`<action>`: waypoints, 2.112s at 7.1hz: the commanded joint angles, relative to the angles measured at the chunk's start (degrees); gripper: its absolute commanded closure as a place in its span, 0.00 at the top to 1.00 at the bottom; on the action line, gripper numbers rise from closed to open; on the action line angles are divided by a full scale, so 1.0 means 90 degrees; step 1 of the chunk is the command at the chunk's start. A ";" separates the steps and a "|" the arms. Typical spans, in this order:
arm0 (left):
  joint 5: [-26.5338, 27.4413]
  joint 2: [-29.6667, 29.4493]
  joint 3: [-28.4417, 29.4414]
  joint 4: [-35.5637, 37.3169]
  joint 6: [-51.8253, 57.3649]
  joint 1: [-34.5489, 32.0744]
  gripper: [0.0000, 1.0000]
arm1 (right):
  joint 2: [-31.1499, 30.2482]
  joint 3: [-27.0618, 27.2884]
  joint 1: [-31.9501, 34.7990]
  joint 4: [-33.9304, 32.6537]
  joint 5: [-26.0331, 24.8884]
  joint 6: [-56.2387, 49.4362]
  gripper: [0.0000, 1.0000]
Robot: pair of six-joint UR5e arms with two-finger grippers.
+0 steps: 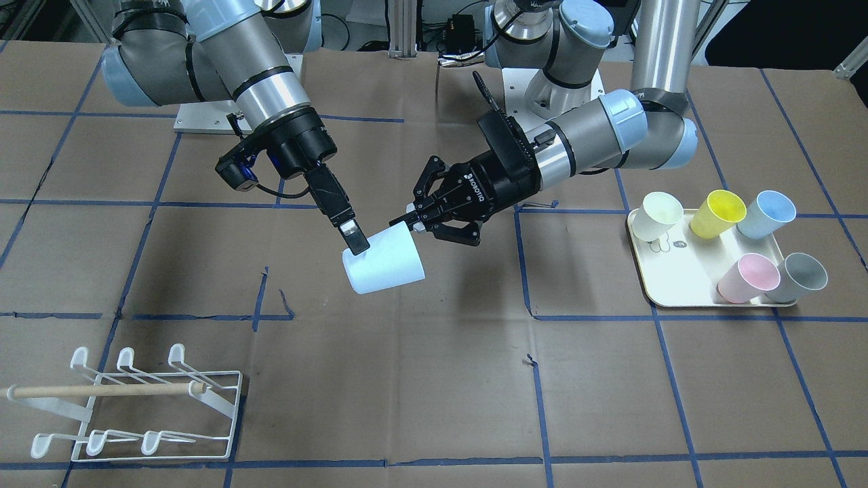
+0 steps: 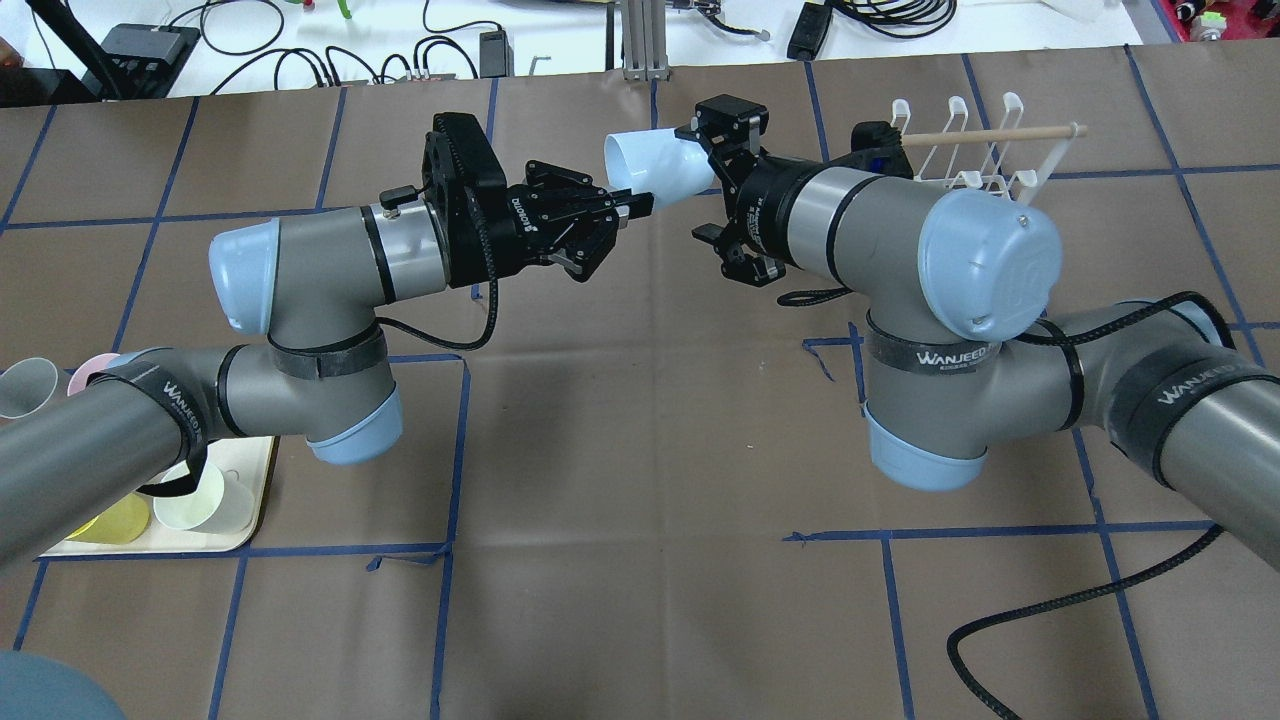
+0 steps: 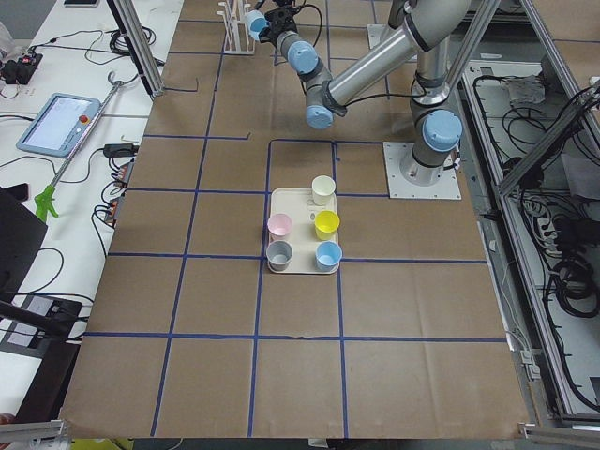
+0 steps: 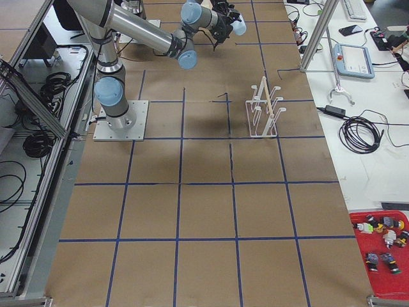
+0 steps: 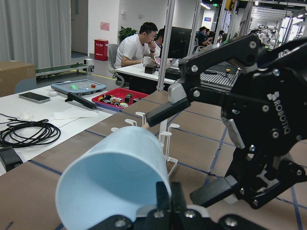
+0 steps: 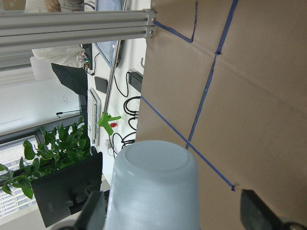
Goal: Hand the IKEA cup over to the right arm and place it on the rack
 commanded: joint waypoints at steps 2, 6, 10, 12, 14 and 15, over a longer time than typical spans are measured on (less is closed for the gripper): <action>0.0001 0.0000 0.0000 0.0000 -0.0003 -0.0010 0.00 | 0.0282 -0.0266 0.0043 -0.0006 0.0010 0.0002 0.99; 0.0020 0.0010 0.0000 0.0000 -0.0072 -0.0020 0.00 | 0.0575 -0.0541 0.0141 0.0003 0.0020 0.0129 0.99; 0.0020 0.0010 0.0000 0.0000 -0.0082 -0.0020 0.00 | 0.0576 -0.0541 0.0141 0.0003 0.0078 0.0110 0.64; 0.0020 0.0010 0.0000 0.0000 -0.0082 -0.0020 0.00 | 0.0576 -0.0541 0.0131 0.0013 0.0107 0.0100 0.47; 0.0059 0.0039 0.0019 0.0010 -0.0072 -0.0020 0.09 | 0.0576 -0.0531 0.0131 0.0013 0.0098 0.0100 0.44; 0.0059 0.0049 0.0019 0.0010 -0.0072 -0.0020 0.13 | 0.0576 -0.0531 0.0131 0.0013 0.0098 0.0090 0.43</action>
